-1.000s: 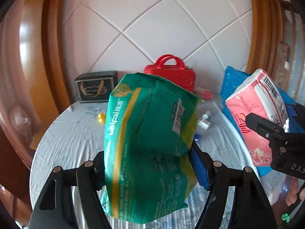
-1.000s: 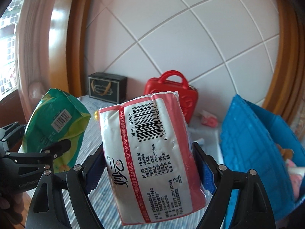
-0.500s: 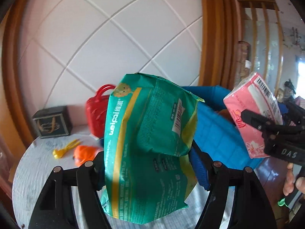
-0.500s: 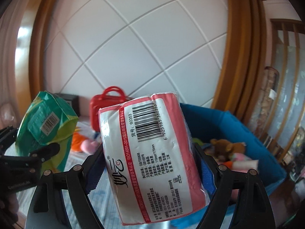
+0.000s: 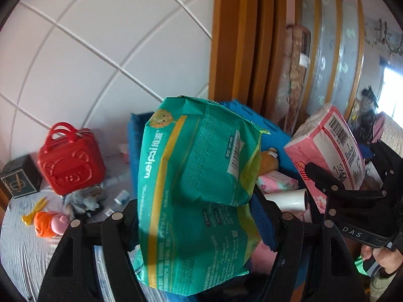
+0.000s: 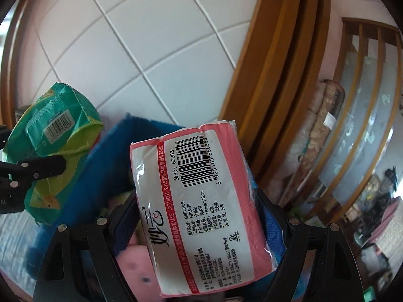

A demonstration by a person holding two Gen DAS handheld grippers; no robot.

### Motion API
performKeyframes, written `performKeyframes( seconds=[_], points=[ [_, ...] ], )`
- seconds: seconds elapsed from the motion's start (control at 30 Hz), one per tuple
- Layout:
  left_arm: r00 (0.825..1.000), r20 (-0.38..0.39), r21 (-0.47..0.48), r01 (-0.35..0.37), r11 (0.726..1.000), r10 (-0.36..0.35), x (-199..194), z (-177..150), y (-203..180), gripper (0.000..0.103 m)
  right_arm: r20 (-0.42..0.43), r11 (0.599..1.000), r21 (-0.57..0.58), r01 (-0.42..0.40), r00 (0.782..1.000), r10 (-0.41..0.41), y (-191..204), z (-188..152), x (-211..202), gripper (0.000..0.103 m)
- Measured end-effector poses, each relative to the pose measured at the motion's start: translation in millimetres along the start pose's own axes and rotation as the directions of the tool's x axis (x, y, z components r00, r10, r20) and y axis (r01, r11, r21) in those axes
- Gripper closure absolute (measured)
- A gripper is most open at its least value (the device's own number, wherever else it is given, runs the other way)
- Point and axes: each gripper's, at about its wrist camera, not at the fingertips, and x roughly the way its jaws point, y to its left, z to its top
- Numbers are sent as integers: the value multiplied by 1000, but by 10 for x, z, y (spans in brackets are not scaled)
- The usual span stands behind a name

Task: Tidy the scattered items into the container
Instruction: 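Lower both held items into the blue crate and open both grippers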

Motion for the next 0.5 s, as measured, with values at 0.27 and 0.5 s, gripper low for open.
performKeyframes(
  seconds=[0.27,0.5],
  points=[
    [965,-254,83,-47,995,67,973,-8,-666,32,-162,998,22,-51,985,54,-454,-290,827,18],
    [931,-352,83,-71,994,96,1312,-128,-711,27,-275,997,-30,-72,959,61,-406,-478,1131,19]
  ],
)
